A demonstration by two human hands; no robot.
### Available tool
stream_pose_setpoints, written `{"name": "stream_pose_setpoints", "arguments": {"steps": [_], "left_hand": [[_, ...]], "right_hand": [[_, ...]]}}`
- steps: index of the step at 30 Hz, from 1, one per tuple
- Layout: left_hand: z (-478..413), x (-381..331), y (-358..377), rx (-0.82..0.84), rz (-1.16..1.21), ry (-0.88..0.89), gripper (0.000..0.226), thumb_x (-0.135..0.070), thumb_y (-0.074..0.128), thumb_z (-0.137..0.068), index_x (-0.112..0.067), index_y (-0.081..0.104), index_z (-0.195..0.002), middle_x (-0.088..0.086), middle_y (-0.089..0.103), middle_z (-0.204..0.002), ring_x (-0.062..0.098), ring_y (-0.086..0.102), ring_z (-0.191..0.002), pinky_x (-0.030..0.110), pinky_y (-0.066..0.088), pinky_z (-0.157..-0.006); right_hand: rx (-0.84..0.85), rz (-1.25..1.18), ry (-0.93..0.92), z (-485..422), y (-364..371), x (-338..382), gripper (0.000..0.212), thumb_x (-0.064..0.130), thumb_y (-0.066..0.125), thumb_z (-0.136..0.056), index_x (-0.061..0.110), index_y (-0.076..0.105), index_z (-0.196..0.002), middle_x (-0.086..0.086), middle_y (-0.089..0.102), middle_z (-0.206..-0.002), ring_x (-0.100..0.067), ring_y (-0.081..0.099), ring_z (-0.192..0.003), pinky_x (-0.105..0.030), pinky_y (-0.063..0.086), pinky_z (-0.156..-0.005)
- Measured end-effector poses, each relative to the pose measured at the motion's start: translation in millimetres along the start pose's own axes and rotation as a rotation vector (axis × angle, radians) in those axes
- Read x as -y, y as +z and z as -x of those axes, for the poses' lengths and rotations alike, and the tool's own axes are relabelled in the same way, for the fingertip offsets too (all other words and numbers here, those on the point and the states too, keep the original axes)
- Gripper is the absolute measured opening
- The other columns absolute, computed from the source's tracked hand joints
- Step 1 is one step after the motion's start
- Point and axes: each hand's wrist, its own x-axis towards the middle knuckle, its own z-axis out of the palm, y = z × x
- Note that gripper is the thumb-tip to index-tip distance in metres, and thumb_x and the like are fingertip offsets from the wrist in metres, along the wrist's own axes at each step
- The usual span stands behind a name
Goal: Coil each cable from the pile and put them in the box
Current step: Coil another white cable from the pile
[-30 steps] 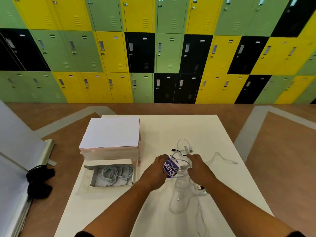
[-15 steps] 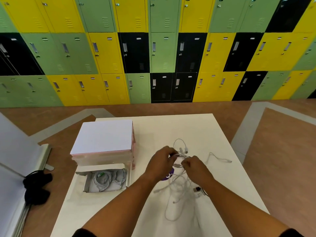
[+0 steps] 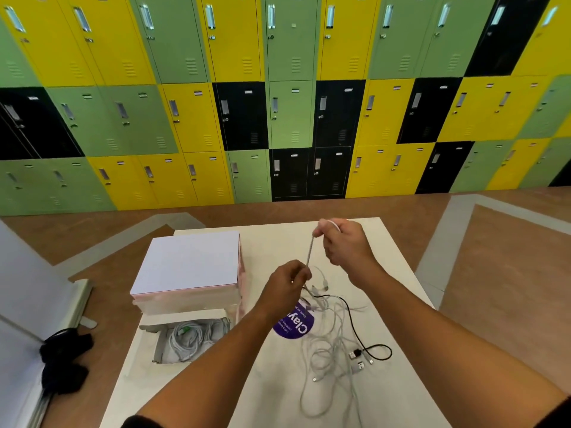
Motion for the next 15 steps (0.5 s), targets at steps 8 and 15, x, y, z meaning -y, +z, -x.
{"name": "stream_pose_setpoints", "arguments": {"steps": [8, 15], "left_hand": [[1.6, -19.9, -16.5, 0.111, 0.130, 0.015, 0.018, -0.019, 0.050, -0.104, -0.018, 0.060, -0.089, 0.004, 0.073, -0.087, 0.011, 0.068, -0.077, 0.016, 0.050, -0.068], [12.3, -7.7, -17.4, 0.289, -0.103, -0.070, 0.013, -0.018, 0.053, -0.102, -0.017, 0.065, -0.095, 0.000, 0.073, -0.101, 0.016, 0.070, -0.087, 0.022, 0.056, -0.073]], "right_hand": [[-0.074, -0.242, -0.038, -1.4, -3.9, 38.4, 0.045, 0.031, 0.044, -0.106, 0.001, 0.066, -0.081, -0.001, 0.035, -0.049, -0.012, 0.026, -0.041, -0.022, 0.019, -0.042], [-0.203, -0.547, -0.264, -9.1, -16.5, 109.7, 0.039, 0.026, 0.042, -0.103, 0.010, 0.064, -0.076, -0.005, 0.045, -0.054, -0.017, 0.033, -0.041, -0.023, 0.022, -0.042]]}}
